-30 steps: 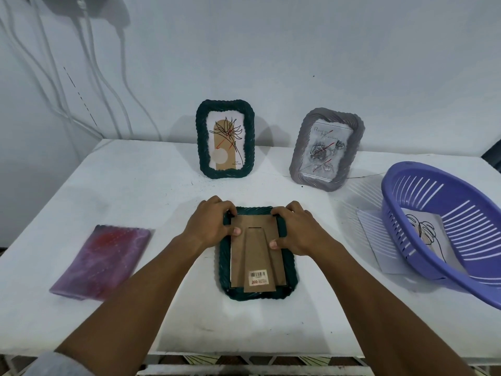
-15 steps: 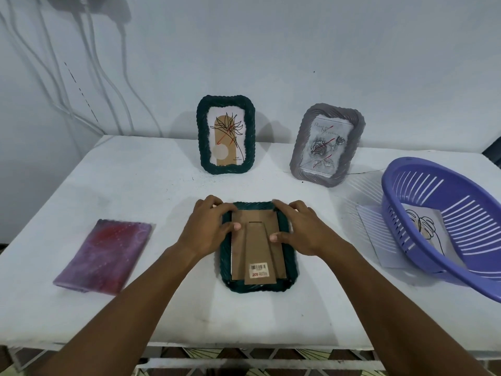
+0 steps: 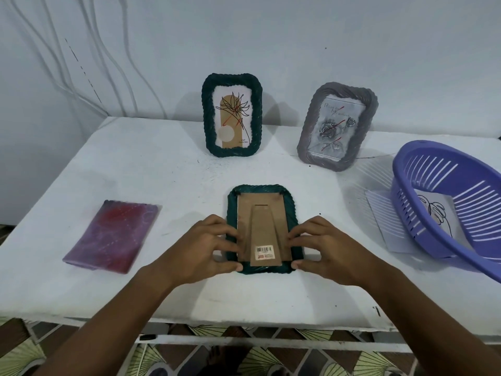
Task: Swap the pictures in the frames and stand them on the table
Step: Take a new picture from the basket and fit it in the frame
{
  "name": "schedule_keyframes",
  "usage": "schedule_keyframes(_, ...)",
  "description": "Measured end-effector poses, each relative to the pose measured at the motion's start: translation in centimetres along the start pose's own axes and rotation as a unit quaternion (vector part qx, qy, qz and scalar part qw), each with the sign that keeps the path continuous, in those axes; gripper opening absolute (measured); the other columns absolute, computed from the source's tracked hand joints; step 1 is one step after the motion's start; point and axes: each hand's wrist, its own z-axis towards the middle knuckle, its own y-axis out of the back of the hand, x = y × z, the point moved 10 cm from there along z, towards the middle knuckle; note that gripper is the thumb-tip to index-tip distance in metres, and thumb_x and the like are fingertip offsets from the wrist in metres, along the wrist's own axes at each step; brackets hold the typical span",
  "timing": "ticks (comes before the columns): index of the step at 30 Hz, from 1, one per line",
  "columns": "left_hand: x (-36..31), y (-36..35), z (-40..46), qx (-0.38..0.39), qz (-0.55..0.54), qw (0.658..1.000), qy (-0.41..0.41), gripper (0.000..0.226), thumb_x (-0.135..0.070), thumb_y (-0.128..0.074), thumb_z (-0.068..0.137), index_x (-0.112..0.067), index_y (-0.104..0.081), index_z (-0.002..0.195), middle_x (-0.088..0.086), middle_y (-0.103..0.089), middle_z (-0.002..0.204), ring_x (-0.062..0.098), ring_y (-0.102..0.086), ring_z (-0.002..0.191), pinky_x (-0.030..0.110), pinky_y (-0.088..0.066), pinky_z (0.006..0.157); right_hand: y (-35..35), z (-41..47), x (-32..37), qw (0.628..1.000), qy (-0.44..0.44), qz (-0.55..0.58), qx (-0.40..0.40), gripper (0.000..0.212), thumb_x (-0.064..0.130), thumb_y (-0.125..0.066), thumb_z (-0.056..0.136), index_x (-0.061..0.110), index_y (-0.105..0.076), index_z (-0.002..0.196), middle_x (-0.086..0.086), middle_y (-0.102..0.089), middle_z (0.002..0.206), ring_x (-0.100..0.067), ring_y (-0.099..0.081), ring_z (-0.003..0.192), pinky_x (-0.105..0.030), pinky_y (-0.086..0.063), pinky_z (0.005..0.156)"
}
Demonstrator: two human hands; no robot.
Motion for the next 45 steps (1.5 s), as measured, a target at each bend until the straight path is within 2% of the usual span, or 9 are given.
schedule_keyframes(6,0.1,0.0,-0.1,-0.009,0.018,1.0,0.017,0.044,-0.064,-0.058,0.072,-0.03,-0.076,0.095,-0.017,-0.066,0.106,0.005,-0.046,0.103,0.032,-0.046,0.082,0.4,0.2,0.8,0.999,0.037,-0.03,-0.018,0.04,0.054,-0.058,0.082,0.022,-0.074,0.1,0.008,-0.064,0.11,-0.013,-0.051,0.099,-0.027,-0.046,0.078)
schedule_keyframes(13,-0.6,0.6,-0.2,-0.057,0.067,0.996,0.016,0.037,-0.059,-0.062,0.066,-0.031,-0.077,0.083,-0.021,-0.069,0.097,0.004,-0.048,0.098,0.029,-0.041,0.074,0.6,-0.1,0.8,0.996,0.051,-0.018,-0.064,0.032,0.049,-0.064,0.08,0.022,-0.076,0.092,0.009,-0.064,0.108,-0.014,-0.051,0.101,-0.032,-0.048,0.076)
schedule_keyframes(16,-0.6,0.6,-0.3,-0.068,0.072,0.995,0.018,0.035,-0.058,-0.062,0.065,-0.031,-0.077,0.081,-0.022,-0.069,0.097,0.004,-0.048,0.098,0.027,-0.038,0.074,0.6,-0.3,0.9,0.995,0.053,-0.017,-0.088,0.03,0.046,-0.066,0.079,0.02,-0.076,0.089,0.008,-0.064,0.108,-0.014,-0.051,0.099,-0.028,-0.046,0.075)
schedule_keyframes(21,-1.2,0.8,-0.5,-0.089,0.084,0.992,0.003,0.032,-0.055,-0.064,0.064,-0.029,-0.076,0.08,-0.021,-0.069,0.093,0.006,-0.052,0.095,0.029,-0.042,0.072,0.5,-0.6,0.9,0.991,0.046,0.001,-0.124,0.027,0.041,-0.068,0.077,0.016,-0.075,0.085,0.007,-0.065,0.106,-0.014,-0.05,0.096,-0.02,-0.04,0.075)
schedule_keyframes(26,-1.5,0.8,-0.8,-0.125,0.095,0.988,0.003,0.024,-0.047,-0.068,0.066,-0.026,-0.074,0.077,-0.02,-0.069,0.089,0.007,-0.054,0.093,0.027,-0.037,0.074,0.5,-0.9,1.0,0.986,0.036,0.044,-0.156,0.017,0.032,-0.069,0.078,0.015,-0.071,0.081,0.008,-0.064,0.106,-0.014,-0.048,0.098,-0.021,-0.042,0.078)
schedule_keyframes(31,-1.5,0.7,-0.6,-0.131,0.074,0.988,0.013,0.015,-0.039,-0.068,0.069,-0.025,-0.071,0.069,-0.02,-0.067,0.085,0.006,-0.052,0.092,0.026,-0.036,0.074,0.3,-1.1,0.8,0.984,0.024,0.067,-0.164,0.016,0.031,-0.066,0.08,0.015,-0.069,0.081,0.01,-0.063,0.107,-0.013,-0.046,0.101,-0.021,-0.04,0.082)
schedule_keyframes(42,-0.1,0.3,-0.4,-0.093,0.002,0.995,0.038,0.023,-0.049,-0.063,0.075,-0.029,-0.072,0.07,-0.023,-0.065,0.091,0.003,-0.049,0.096,0.038,-0.045,0.076,0.0,-1.2,0.4,0.983,0.011,0.091,-0.161,0.019,0.034,-0.065,0.081,0.015,-0.068,0.083,0.01,-0.061,0.111,-0.012,-0.046,0.106,-0.02,-0.039,0.087)
schedule_keyframes(45,0.1,0.5,-0.2,-0.084,-0.035,0.994,0.054,0.027,-0.054,-0.062,0.075,-0.03,-0.076,0.078,-0.022,-0.066,0.092,0.004,-0.05,0.097,0.032,-0.046,0.079,0.0,-1.2,-0.1,0.98,-0.011,0.13,-0.151,0.02,0.038,-0.066,0.08,0.019,-0.069,0.085,0.014,-0.059,0.111,-0.009,-0.047,0.109,-0.017,-0.038,0.09)
